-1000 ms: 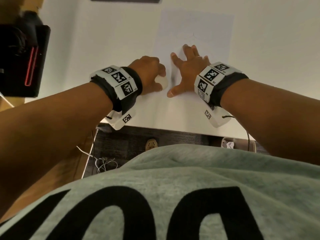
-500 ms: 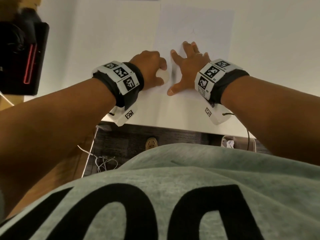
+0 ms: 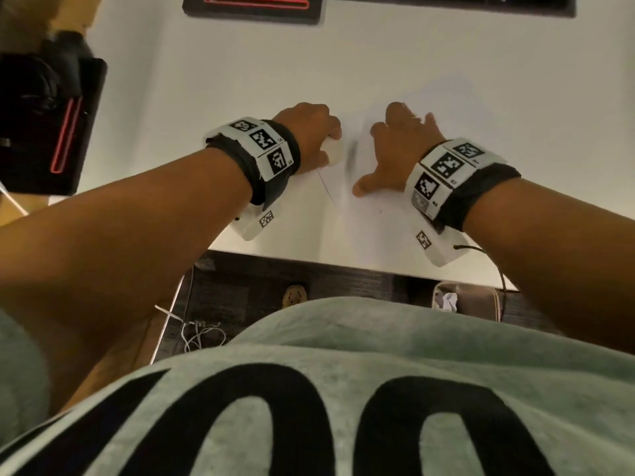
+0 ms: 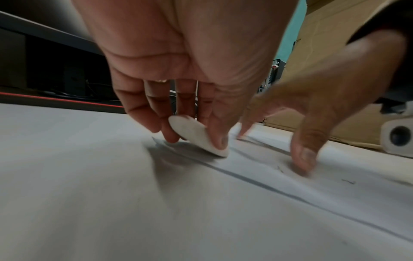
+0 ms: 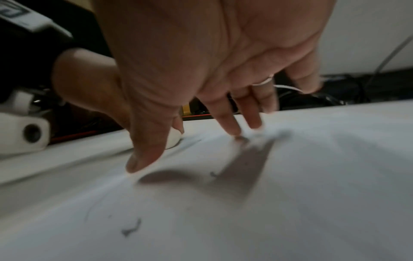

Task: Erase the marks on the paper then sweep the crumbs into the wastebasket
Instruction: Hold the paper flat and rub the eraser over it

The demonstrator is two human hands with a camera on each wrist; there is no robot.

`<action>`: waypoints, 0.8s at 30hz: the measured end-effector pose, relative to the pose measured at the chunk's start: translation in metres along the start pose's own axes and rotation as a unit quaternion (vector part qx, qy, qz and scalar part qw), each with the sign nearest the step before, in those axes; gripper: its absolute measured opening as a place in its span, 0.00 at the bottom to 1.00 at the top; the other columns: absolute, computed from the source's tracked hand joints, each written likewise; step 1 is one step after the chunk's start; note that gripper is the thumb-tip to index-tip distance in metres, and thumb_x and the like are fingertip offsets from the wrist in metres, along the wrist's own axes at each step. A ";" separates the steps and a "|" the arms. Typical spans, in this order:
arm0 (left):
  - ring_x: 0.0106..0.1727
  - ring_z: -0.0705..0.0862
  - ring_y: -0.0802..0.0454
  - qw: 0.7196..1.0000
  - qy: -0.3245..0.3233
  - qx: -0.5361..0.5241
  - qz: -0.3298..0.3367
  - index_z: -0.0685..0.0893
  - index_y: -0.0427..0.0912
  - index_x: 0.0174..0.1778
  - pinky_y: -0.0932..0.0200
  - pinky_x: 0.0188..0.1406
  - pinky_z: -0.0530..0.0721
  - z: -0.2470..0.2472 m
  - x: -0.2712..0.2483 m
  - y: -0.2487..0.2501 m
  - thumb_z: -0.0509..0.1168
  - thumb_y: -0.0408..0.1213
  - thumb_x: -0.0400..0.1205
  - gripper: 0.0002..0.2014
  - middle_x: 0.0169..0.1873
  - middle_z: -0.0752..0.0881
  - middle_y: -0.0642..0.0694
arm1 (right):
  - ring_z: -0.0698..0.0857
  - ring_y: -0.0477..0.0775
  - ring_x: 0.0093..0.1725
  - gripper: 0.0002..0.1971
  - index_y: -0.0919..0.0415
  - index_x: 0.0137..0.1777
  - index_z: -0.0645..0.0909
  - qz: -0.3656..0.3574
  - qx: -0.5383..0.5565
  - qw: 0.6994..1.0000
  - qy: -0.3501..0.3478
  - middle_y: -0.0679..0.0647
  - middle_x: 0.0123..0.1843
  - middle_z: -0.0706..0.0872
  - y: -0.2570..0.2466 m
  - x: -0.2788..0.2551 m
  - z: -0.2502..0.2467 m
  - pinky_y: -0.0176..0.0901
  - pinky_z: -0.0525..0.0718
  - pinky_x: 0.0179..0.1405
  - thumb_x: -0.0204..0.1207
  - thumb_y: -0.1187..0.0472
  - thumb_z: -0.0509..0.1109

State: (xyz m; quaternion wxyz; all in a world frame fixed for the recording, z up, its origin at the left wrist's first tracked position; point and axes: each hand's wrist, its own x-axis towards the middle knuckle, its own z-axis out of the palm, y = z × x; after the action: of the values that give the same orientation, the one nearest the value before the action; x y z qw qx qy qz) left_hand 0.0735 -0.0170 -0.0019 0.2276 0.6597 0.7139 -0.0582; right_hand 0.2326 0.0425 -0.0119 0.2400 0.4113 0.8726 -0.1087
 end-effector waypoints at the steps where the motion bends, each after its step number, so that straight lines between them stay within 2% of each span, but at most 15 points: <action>1: 0.67 0.74 0.41 1.000 0.001 -0.001 0.000 0.76 0.45 0.70 0.51 0.59 0.73 0.000 0.000 0.000 0.67 0.40 0.79 0.22 0.65 0.76 0.42 | 0.64 0.67 0.80 0.54 0.59 0.81 0.60 -0.029 0.035 0.999 0.008 0.60 0.82 0.58 -0.004 0.004 0.001 0.64 0.63 0.79 0.61 0.32 0.76; 3: 0.66 0.75 0.40 1.000 0.005 -0.008 -0.002 0.76 0.45 0.70 0.50 0.59 0.74 0.001 -0.001 -0.001 0.68 0.41 0.79 0.22 0.64 0.77 0.41 | 0.67 0.67 0.78 0.56 0.54 0.84 0.56 -0.063 0.087 0.994 0.003 0.57 0.83 0.55 -0.011 0.010 0.006 0.60 0.71 0.75 0.60 0.35 0.80; 6: 0.67 0.74 0.41 1.000 0.013 -0.015 -0.017 0.76 0.44 0.70 0.49 0.60 0.74 0.003 -0.003 -0.003 0.68 0.44 0.78 0.23 0.65 0.77 0.42 | 0.58 0.64 0.82 0.56 0.47 0.85 0.50 -0.073 0.074 0.995 -0.008 0.56 0.85 0.51 -0.009 0.014 0.011 0.57 0.65 0.79 0.62 0.34 0.78; 10: 0.69 0.73 0.42 0.998 0.027 -0.032 -0.047 0.77 0.44 0.70 0.50 0.61 0.73 0.007 -0.004 -0.001 0.67 0.46 0.78 0.24 0.66 0.77 0.42 | 0.58 0.63 0.82 0.56 0.41 0.85 0.48 -0.075 0.047 0.996 0.000 0.56 0.82 0.54 -0.006 0.014 0.005 0.59 0.66 0.77 0.61 0.30 0.75; 12: 0.68 0.74 0.42 0.997 0.035 -0.046 -0.059 0.77 0.43 0.69 0.51 0.60 0.74 0.009 -0.005 -0.001 0.68 0.46 0.78 0.24 0.65 0.78 0.42 | 0.56 0.63 0.82 0.57 0.41 0.85 0.47 -0.075 0.038 0.996 -0.001 0.57 0.82 0.53 -0.007 0.016 0.004 0.60 0.66 0.78 0.61 0.29 0.75; 16: 0.66 0.75 0.43 0.999 0.010 -0.037 -0.038 0.77 0.43 0.69 0.54 0.56 0.73 0.017 -0.012 0.004 0.68 0.46 0.77 0.24 0.64 0.77 0.43 | 0.52 0.64 0.84 0.58 0.42 0.85 0.44 -0.076 0.019 0.997 -0.006 0.58 0.84 0.49 -0.006 0.018 0.005 0.63 0.61 0.80 0.61 0.27 0.73; 21: 0.69 0.73 0.39 0.996 0.046 -0.018 -0.076 0.77 0.42 0.69 0.48 0.63 0.72 -0.002 -0.003 -0.001 0.67 0.46 0.78 0.24 0.66 0.76 0.40 | 0.48 0.65 0.85 0.59 0.41 0.85 0.44 -0.072 0.016 0.997 -0.006 0.58 0.85 0.47 -0.007 0.018 0.005 0.67 0.58 0.80 0.59 0.26 0.73; 24: 0.67 0.74 0.40 0.999 0.016 -0.014 -0.049 0.78 0.43 0.68 0.49 0.59 0.73 0.007 -0.010 0.007 0.68 0.46 0.78 0.23 0.64 0.77 0.41 | 0.46 0.65 0.85 0.60 0.42 0.85 0.43 -0.073 0.020 0.997 -0.015 0.58 0.85 0.45 -0.006 0.020 0.005 0.70 0.57 0.80 0.59 0.27 0.74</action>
State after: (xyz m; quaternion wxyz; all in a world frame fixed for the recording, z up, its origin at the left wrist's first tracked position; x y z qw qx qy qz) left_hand 0.0821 -0.0283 -0.0027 0.2222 0.6212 0.7500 -0.0482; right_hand 0.2185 0.0496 -0.0262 0.2359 0.3492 0.8945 -0.1494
